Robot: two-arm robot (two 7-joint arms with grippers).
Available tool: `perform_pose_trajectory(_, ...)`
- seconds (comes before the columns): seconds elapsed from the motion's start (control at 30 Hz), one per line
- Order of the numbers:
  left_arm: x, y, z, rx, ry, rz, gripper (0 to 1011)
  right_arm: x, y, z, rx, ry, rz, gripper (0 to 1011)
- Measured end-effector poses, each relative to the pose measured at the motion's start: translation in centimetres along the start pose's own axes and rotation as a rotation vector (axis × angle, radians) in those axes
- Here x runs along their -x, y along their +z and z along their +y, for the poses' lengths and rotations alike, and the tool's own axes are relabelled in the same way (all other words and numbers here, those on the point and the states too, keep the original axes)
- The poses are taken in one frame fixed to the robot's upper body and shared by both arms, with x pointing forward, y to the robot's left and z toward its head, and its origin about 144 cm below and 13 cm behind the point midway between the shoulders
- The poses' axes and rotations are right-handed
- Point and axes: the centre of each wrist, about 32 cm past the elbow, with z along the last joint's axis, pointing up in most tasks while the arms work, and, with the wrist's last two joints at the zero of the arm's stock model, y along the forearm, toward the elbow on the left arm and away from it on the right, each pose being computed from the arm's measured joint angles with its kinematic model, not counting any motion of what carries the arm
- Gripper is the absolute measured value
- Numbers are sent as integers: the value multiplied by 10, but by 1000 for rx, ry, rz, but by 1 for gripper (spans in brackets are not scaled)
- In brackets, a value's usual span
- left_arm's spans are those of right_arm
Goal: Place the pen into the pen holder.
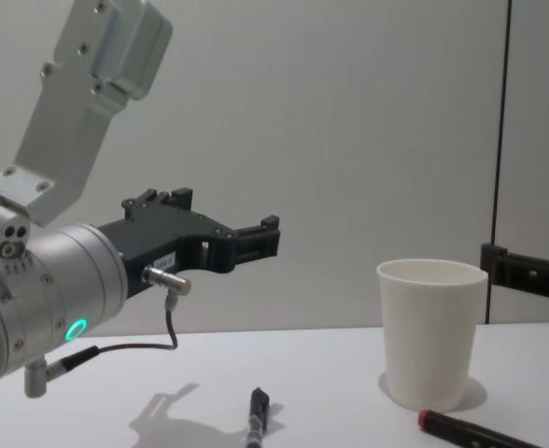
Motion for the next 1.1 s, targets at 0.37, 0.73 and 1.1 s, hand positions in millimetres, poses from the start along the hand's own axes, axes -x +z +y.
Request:
perform_pose_trajectory(0.37,0,0,0,0,0,0,1001,-10,4,-17,38,25,-22,1001)
perform_pose_trajectory(0.73,0,0,0,0,0,0,1001,-16,8,-32,92,50,-42,1001)
perform_pose_trajectory(1.1,0,0,0,0,0,0,1001,-21,16,-39,195,77,-55,1001)
